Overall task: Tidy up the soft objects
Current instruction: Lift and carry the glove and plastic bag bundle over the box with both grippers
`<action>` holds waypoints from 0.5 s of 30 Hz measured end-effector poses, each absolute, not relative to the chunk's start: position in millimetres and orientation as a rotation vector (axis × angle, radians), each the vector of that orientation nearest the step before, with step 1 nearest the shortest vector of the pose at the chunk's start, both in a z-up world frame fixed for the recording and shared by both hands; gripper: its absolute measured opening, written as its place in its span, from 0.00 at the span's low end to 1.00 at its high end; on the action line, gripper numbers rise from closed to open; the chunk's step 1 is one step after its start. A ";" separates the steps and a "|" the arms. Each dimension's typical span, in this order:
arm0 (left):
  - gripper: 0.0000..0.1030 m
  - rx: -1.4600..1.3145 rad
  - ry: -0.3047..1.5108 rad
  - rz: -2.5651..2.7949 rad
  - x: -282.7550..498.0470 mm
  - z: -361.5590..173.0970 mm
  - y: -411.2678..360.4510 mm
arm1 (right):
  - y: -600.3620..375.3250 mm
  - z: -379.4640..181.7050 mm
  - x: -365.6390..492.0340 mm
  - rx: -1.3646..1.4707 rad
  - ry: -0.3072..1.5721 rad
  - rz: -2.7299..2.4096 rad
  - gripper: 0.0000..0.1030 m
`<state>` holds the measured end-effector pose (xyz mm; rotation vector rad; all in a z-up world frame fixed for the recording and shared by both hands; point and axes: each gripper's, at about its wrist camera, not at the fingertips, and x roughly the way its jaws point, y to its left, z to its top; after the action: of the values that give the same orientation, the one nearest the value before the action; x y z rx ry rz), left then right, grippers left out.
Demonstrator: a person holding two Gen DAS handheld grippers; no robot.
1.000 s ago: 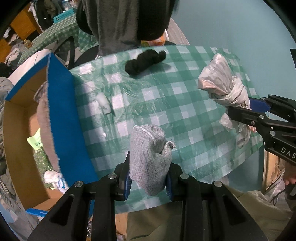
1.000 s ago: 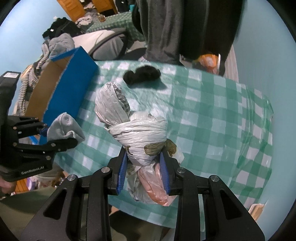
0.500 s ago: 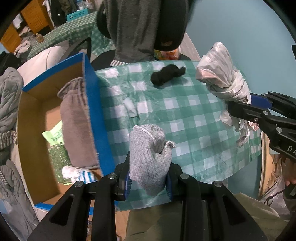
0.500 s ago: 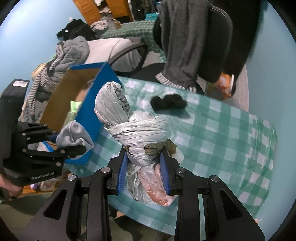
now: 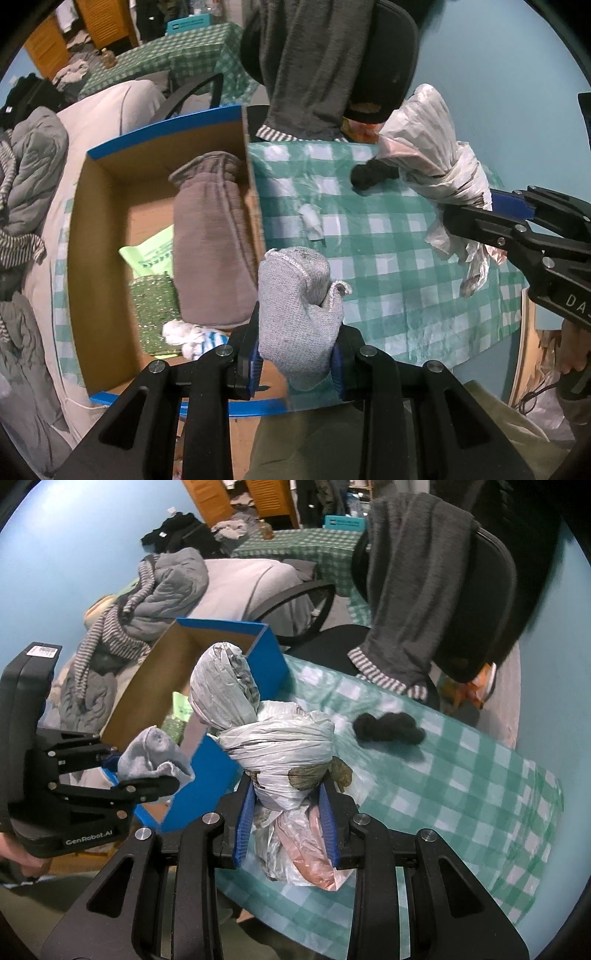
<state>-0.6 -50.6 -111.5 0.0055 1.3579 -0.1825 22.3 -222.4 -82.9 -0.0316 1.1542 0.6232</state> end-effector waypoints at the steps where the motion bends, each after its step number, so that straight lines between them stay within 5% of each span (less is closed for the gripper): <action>1: 0.29 0.001 1.357 -0.178 -0.5 -111.1 -47.7 | -218.0 -82.1 23.9 -0.033 1.153 0.631 0.30; 15: 0.29 -0.099 1.346 -0.078 -0.2 -110.5 16.3 | -144.9 -70.5 41.3 -0.083 1.133 0.741 0.30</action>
<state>-0.2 16.3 -110.5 -0.0993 1.3464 -0.0783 41.3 -144.9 -70.5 -0.0830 1.1332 0.7407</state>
